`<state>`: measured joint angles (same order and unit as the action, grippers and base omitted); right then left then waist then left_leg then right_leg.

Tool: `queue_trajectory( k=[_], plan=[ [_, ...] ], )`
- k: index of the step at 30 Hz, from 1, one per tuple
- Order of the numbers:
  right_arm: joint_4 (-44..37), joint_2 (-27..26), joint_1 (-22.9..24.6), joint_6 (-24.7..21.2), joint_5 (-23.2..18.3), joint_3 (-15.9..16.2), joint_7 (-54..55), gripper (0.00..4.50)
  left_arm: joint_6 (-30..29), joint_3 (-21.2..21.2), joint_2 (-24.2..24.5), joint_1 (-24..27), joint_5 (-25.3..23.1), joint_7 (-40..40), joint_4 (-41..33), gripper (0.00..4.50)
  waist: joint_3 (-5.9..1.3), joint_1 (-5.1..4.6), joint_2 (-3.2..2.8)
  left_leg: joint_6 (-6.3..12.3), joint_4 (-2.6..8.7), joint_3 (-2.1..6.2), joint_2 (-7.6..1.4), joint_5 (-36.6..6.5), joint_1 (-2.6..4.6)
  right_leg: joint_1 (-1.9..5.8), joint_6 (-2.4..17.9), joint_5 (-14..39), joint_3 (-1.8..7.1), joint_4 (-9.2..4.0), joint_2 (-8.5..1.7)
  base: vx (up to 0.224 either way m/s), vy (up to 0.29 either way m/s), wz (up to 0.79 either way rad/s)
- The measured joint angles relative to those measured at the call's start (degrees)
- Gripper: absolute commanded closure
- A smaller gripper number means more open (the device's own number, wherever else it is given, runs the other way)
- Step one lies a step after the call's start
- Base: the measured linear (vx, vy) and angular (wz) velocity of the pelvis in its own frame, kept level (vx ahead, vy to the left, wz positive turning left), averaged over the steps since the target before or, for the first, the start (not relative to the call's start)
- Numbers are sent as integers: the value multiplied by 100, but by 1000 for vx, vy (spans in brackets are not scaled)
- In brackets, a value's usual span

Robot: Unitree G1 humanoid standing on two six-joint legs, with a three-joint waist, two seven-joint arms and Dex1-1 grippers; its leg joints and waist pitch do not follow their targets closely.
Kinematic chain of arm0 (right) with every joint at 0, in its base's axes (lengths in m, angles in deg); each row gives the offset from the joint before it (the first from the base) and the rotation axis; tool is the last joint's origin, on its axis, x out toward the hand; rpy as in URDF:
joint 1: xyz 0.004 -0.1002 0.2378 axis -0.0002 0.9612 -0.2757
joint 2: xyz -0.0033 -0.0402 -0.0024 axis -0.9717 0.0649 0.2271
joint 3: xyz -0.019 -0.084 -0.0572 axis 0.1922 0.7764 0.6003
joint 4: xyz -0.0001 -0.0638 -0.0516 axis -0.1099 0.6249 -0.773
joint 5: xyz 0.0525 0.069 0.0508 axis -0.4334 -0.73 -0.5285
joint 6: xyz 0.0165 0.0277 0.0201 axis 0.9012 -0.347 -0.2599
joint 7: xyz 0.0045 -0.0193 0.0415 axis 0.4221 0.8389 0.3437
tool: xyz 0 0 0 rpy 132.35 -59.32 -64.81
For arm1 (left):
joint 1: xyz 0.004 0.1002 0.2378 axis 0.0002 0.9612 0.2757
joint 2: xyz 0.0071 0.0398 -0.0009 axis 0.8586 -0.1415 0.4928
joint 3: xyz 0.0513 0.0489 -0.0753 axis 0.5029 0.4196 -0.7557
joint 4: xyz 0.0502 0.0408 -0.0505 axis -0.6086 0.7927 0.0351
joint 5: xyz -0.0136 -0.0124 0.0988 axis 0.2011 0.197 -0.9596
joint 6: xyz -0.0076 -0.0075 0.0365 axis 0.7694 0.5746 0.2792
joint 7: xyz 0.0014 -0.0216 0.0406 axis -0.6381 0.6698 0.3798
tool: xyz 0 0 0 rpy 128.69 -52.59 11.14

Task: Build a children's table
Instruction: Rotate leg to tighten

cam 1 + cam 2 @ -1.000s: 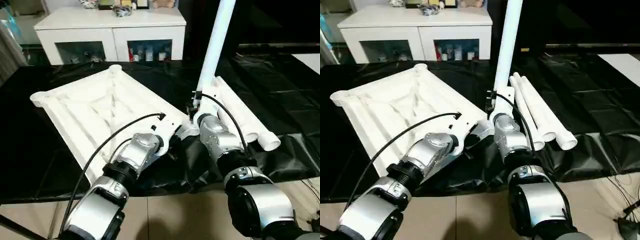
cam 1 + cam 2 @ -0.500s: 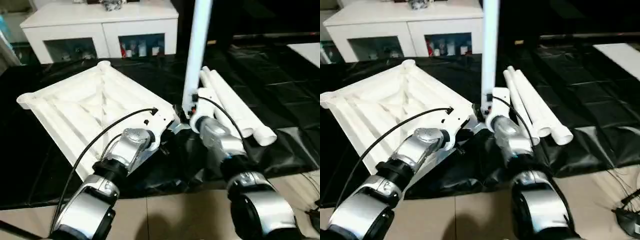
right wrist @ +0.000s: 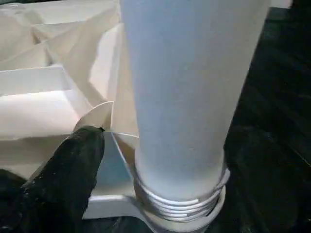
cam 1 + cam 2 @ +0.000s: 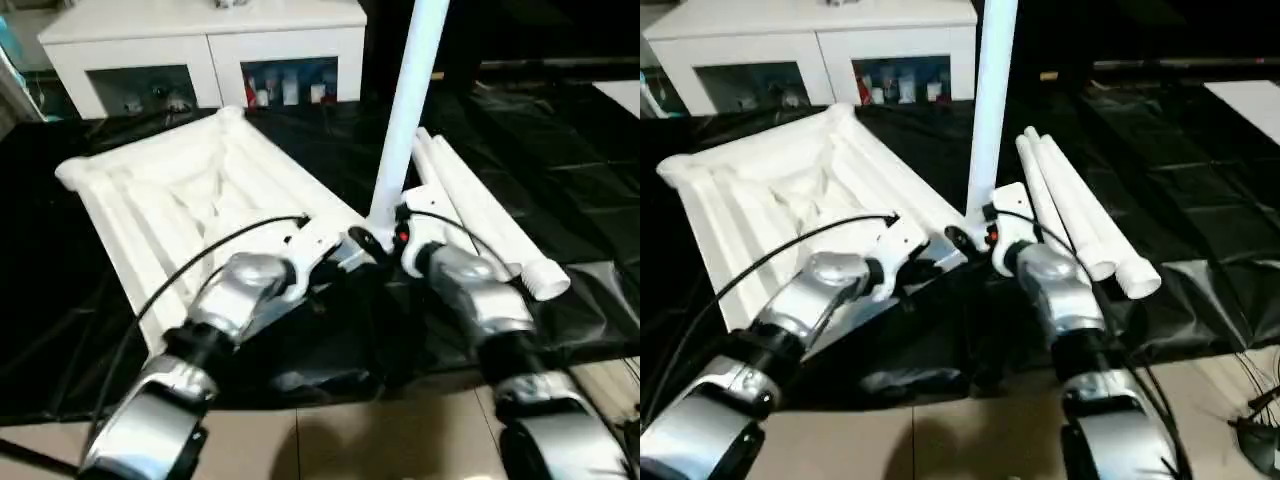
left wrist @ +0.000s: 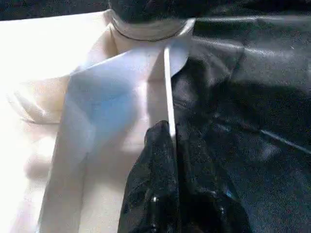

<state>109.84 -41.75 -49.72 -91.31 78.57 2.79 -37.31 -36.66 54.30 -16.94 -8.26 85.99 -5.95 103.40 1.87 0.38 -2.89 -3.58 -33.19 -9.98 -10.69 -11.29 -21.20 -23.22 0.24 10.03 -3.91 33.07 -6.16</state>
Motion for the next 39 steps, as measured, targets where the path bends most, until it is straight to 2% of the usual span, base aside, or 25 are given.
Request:
queue_trajectory(
  k=[8,14,18,26,27,39],
  plan=[
    [-287,300,141,3,-15,160,-614,8,84,62,280,246,72,489,-355,450,4,6,5,-2,-7,-6,-7,1,1,0,0,0,-1,7,2,0,0,0],
    [-696,690,504,41,-34,433,-1401,8,419,178,573,472,143,1112,-627,450,7,111,9,3,-37,-7,-12,-2,-11,-1,0,0,0,13,2,0,0,0],
    [-1105,952,832,61,-264,537,-2132,8,576,209,731,571,192,1453,-741,450,14,166,20,3,-46,-12,-16,-2,-12,-1,0,0,1,19,1,0,0,0],
    [-1315,1150,952,64,-449,544,-2584,8,608,199,886,651,289,1677,-810,450,18,167,25,2,-63,-13,-20,-1,-10,-5,0,0,3,47,1,0,0,0],
    [-1324,1150,952,72,-454,544,-2584,35,616,199,887,655,289,1688,-811,450,18,168,25,2,-66,-13,-21,-1,-10,-5,0,0,4,49,1,0,0,0],
    [-1114,1077,950,402,-404,543,-2464,134,635,200,930,673,297,1780,-812,450,18,169,25,2,-82,-12,-22,-1,-9,-6,0,0,6,74,1,0,0,0]
  ],
)
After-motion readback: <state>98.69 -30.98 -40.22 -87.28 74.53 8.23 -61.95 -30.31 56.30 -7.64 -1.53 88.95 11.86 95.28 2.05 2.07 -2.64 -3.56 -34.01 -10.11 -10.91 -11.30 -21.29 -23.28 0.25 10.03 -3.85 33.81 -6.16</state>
